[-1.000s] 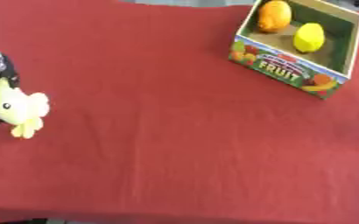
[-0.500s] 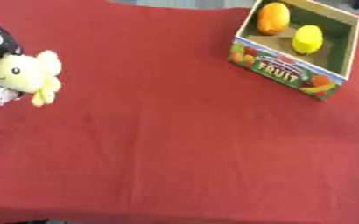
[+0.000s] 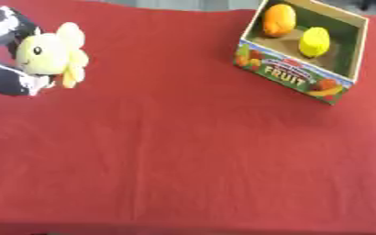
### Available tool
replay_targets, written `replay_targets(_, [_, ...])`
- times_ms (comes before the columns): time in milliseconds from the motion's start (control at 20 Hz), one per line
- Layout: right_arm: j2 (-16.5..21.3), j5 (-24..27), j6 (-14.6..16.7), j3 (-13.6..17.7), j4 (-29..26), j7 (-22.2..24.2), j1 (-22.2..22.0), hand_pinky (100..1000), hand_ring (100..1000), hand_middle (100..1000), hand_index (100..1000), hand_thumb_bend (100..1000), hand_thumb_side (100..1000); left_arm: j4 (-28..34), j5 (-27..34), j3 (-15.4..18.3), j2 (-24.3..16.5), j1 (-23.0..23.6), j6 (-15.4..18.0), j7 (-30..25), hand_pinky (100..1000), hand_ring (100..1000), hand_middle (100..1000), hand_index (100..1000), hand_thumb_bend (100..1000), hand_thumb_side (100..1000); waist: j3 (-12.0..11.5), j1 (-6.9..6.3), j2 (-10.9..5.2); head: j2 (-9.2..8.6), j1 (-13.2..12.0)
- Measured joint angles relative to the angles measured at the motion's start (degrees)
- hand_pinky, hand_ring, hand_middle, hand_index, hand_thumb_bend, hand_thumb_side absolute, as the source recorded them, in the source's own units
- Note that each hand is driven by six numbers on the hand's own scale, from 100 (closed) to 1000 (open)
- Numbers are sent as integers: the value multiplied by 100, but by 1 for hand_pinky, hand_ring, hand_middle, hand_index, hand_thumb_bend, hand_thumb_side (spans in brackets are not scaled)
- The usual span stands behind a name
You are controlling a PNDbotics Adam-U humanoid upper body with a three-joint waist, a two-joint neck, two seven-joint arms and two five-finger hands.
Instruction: Pick up the objects with one hand, pass them to the other hand, and then place them into the box on the other side of the table.
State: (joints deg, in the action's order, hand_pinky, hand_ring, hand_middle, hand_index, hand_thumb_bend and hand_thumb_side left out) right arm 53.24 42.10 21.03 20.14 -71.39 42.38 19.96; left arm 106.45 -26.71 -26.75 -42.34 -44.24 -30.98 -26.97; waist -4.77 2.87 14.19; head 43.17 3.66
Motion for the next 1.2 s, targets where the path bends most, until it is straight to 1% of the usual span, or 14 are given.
replay_targets(250, [-27, -158, -79, -257, -188, 62, 510, 895, 1000, 709, 884, 100, 422, -134, -13, -81, 318, -72, 51, 138, 556, 550, 454, 574, 100, 100, -1, 1, -5, 0, 22])
replay_targets(500, [-212, -473, -130, -567, -238, 280, 979, 898, 1000, 725, 889, 100, 383, -234, -97, -145, 610, -116, 117, 247, 552, 548, 452, 575, 100, 100, -26, 15, -47, 0, 98])
replay_targets(650, [-360, -694, -109, -743, -238, 417, 1199, 898, 1000, 729, 890, 100, 385, -310, -169, -175, 803, -118, 154, 343, 549, 547, 450, 576, 100, 105, -35, 42, -48, 0, 153])
replay_targets(850, [-536, -928, -117, -939, -234, 535, 1410, 899, 1000, 734, 891, 100, 387, -383, -259, -205, 1035, -117, 215, 498, 545, 544, 447, 578, 100, 122, -59, 42, -49, 0, 229])
replay_targets(950, [-583, -980, -134, -1006, -240, 558, 1400, 900, 1000, 737, 892, 100, 394, -408, -274, -205, 1133, -115, 235, 598, 543, 543, 446, 580, 100, 129, -64, 50, -49, 0, 260])
replay_targets(1050, [-583, -972, -133, -1037, -337, 557, 1190, 900, 1000, 739, 892, 100, 394, -419, -286, -206, 1224, -115, 257, 701, 542, 542, 445, 580, 100, 132, -67, 63, -49, -1, 292])
replay_targets(1100, [-582, -954, -132, -1045, -406, 556, 1085, 901, 1000, 739, 892, 100, 349, -433, -292, -206, 1267, -114, 270, 747, 541, 542, 445, 581, 100, 136, -72, 65, -49, -1, 308])
replay_targets(1150, [-581, -947, -131, -1066, -469, 556, 1014, 901, 1000, 740, 892, 100, 390, -442, -297, -206, 1309, -112, 281, 794, 541, 542, 444, 580, 100, 139, -80, 65, -49, -2, 325])
replay_targets(1200, [-581, -947, -131, -1083, -522, 556, 977, 901, 1000, 741, 892, 100, 386, -447, -301, -207, 1352, -110, 294, 835, 539, 541, 443, 581, 100, 149, -90, 66, -49, -2, 343])
